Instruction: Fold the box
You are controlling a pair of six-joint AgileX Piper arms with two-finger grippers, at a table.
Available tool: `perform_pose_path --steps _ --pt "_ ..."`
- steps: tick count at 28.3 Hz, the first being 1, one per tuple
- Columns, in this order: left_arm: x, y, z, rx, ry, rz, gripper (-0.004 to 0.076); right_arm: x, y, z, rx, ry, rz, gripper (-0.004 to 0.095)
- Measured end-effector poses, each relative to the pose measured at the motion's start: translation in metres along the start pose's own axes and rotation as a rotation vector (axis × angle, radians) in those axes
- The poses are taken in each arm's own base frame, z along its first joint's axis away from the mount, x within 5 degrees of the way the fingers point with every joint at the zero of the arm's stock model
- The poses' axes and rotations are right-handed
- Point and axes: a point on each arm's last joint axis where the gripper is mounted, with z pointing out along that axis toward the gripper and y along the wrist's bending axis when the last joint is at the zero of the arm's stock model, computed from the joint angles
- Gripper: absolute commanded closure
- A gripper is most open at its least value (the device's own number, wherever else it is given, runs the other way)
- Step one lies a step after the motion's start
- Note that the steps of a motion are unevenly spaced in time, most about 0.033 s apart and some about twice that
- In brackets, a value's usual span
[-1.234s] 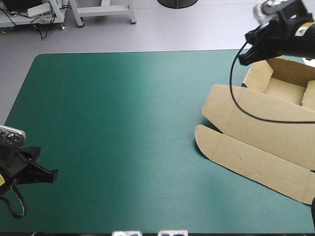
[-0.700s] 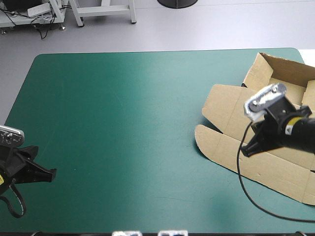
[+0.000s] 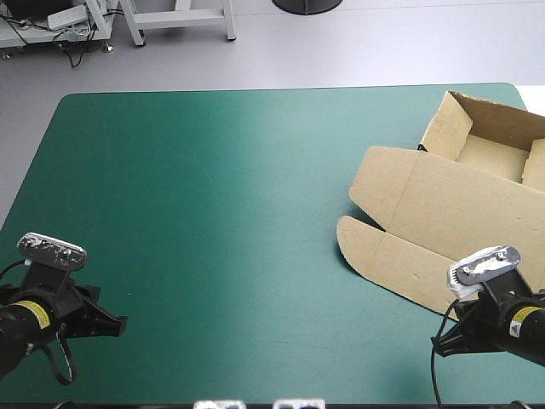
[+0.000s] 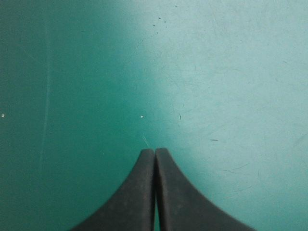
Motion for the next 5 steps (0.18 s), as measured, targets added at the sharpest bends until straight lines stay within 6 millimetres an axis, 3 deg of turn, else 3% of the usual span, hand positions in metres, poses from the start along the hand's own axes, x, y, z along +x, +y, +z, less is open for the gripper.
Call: perform_pose_path --steps 5 --pt "0.0003 -0.0055 0.0000 0.060 0.004 -0.028 0.0734 0.0002 -0.0001 0.0003 0.001 0.001 0.020 0.0925"
